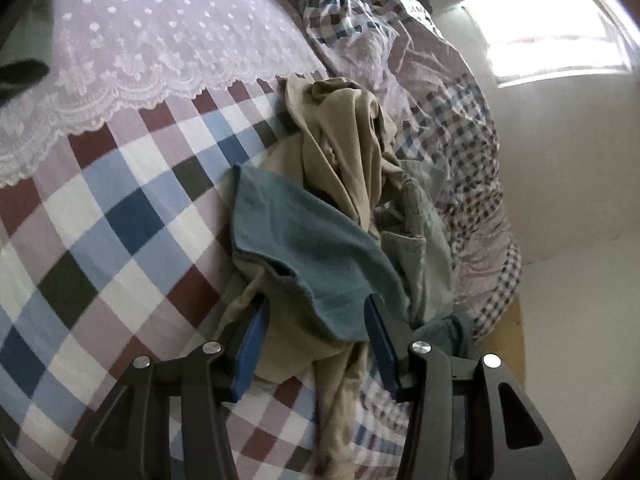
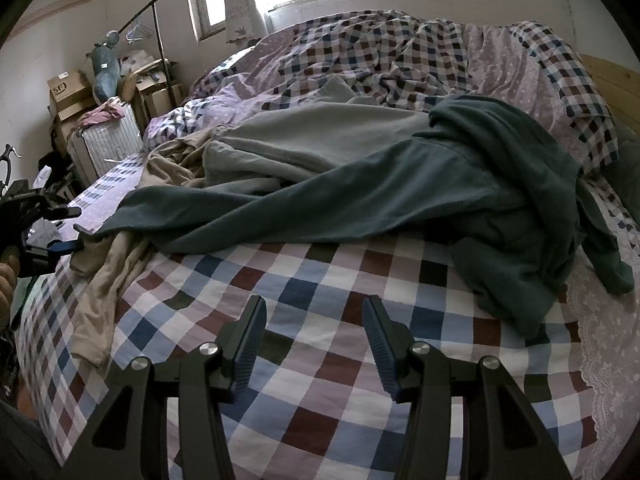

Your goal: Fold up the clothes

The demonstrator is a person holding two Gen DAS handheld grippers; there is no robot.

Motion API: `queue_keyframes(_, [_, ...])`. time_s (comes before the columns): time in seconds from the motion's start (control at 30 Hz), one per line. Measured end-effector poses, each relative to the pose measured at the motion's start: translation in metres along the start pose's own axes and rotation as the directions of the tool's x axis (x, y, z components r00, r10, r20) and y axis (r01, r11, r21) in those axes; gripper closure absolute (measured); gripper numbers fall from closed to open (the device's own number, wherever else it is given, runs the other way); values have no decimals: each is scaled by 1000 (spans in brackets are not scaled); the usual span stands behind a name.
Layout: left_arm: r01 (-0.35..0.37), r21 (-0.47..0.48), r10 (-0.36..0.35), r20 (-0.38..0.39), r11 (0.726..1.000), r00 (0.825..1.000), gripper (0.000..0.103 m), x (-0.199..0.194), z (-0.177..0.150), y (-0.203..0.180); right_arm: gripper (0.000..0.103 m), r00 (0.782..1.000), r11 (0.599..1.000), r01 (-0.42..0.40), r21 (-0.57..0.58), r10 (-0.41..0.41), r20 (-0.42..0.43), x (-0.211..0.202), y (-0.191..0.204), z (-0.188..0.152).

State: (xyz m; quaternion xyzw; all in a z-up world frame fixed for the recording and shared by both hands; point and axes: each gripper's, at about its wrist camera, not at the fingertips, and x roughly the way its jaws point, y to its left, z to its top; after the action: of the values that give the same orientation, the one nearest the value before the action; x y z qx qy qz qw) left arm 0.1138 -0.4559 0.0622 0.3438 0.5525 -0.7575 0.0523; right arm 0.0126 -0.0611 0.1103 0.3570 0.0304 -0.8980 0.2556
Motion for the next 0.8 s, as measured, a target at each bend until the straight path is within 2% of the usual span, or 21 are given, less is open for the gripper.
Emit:
queue_keyframes(0.1, [41,9,-41,-9,999,999,51,-4,-1,-7,49,1000,1000,3,0,-3,1,0,-1,0])
queue_keyframes(0.17, [41,29,-41,-5,999,999,51,-6,-1,-13,49,1000,1000,3,3,-3,2,0,-2,1])
queue_keyframes(0.57, [-19,27,19,-15,999,1000,52,11,10,-7,49,1000,1000,9,1,-9,-7,2,-1,0])
queue_keyframes(0.63, [-36,13,36,-23,999,999,74,18,12,-2,49,1000,1000,10,0,-10,-9,2,-1,0])
queue_keyframes(0.67, [-47,-1,47,-33,999,998,88,21,12,2,49,1000,1000,11,-1,-11,-10,2,-1,0])
queue_keyframes(0.8, [-35,-35,33,-58,999,998,96,23,8,11,49,1000,1000,15,2,-15,-14,3,-2,-1])
